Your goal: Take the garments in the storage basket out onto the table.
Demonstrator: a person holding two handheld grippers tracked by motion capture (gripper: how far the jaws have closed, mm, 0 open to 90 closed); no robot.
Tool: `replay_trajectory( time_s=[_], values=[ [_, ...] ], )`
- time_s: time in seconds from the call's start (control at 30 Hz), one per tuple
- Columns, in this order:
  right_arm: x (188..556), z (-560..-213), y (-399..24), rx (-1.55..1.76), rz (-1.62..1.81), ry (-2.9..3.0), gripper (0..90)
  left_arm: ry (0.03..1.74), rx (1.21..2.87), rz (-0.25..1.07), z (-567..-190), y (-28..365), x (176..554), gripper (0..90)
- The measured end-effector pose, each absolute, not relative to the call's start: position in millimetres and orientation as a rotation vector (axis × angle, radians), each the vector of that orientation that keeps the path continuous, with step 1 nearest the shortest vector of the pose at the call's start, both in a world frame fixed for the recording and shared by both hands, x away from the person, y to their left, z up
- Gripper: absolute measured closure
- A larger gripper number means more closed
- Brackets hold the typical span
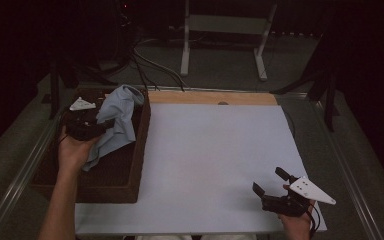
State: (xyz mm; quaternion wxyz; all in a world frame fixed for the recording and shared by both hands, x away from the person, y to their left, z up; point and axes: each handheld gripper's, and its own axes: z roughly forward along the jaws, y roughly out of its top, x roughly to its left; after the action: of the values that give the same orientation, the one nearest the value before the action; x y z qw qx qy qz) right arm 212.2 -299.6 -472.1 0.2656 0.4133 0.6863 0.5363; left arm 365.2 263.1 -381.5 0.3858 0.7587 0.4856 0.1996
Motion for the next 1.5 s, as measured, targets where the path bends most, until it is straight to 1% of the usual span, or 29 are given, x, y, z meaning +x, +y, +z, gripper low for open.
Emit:
replay_trajectory(
  time_s=[0.77, 1.5],
  values=[
    [212, -472, -300, 1.119, 1.453, 1.852, 2.3, 1.169, 1.904, 0.474, -371, 258, 359, 77.3],
    [213, -472, -300, 1.12, 1.454, 1.854, 2.3, 1.101, 1.887, 0.447, -358, 244, 358, 77.3]
  ],
)
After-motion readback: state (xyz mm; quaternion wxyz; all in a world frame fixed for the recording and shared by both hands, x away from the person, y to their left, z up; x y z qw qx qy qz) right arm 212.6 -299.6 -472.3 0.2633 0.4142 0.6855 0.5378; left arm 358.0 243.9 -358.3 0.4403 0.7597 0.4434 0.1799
